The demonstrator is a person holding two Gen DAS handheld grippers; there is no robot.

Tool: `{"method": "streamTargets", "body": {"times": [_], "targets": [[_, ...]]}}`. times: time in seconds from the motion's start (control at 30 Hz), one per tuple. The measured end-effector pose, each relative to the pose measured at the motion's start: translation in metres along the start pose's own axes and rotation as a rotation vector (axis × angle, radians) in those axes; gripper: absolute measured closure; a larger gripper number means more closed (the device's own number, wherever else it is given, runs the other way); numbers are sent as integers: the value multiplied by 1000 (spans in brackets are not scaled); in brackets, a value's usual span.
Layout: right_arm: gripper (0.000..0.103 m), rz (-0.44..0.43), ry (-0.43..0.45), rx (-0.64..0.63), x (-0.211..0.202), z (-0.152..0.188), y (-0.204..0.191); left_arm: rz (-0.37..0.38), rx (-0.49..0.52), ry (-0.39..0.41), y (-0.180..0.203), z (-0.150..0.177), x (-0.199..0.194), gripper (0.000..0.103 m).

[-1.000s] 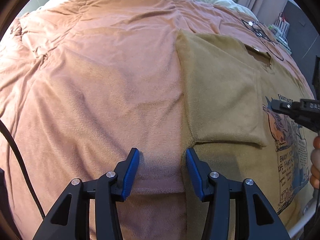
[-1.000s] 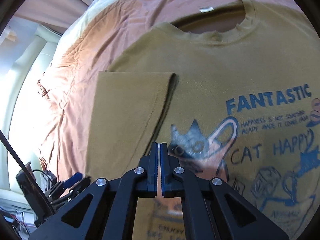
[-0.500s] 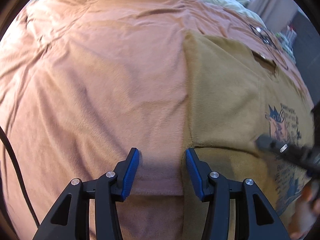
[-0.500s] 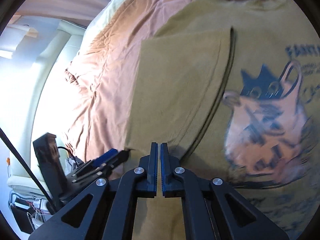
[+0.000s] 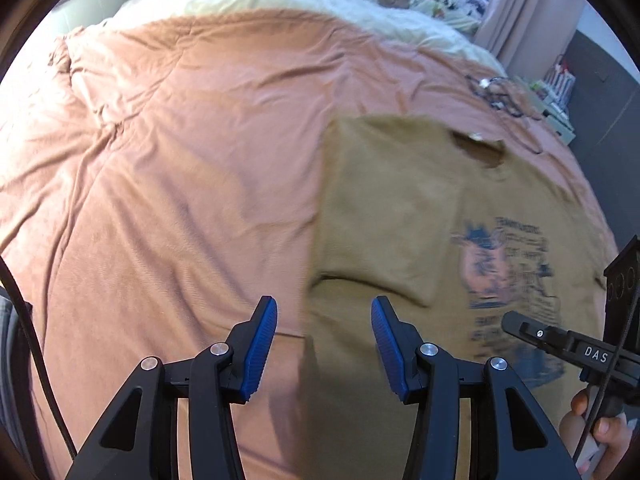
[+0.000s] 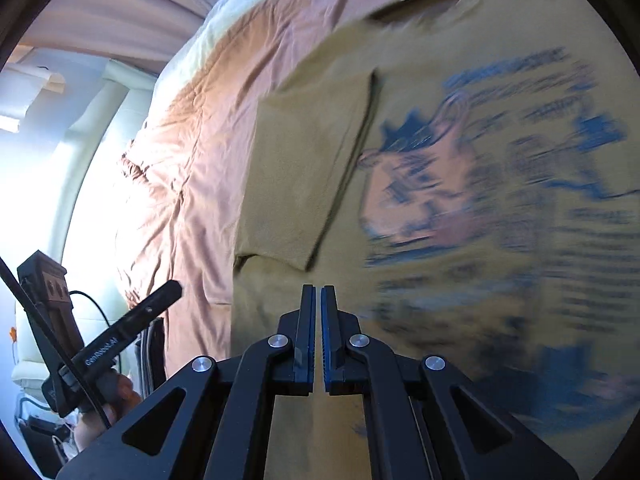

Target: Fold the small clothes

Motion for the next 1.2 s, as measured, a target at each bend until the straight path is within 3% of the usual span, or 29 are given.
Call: {"method": "streamTargets", "body": {"times": [0.03,0.1,0.17,0.23,0.3,0.33,0.5,0.77,1.07,1.2], "targets": [[102,11,15,-2,-15,-1,3,13,3,9,8,0,-8,52],[89,20,34,-3,-36,-1,5,34,7,20,22,1,-19,47],[40,36,78,-2,-63,1,7,54,10,35,37,-1,-29,34],[29,55,140,-2,-93,6,8,78,19,72,54,-2,-42,21],[29,61,175,4,-121,7,15,85,31,108,70,-2,-55,8],[28,66,188,8,-135,8,20,88,35,122,78,-2,-60,7],[29,127,255,-2,-188,11,31,174,40,138,126,-5,-78,6],[29,228,377,-5,-263,25,61,157,101,145,196,-4,-83,6],[29,313,405,18,-301,25,92,260,159,181,266,-13,-66,6],[29,329,419,31,-320,15,108,308,149,144,291,-25,-44,8]]}}
Point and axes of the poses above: each gripper's, at about its wrist camera, not at the fingertips, and x roughly the way its jaws point, y to its right, z to its underside, the point moved 3 cm from there along x, roughly the way its jaws point, and after that the axes turned 3 degrees about -z, right-handed, at the moved point
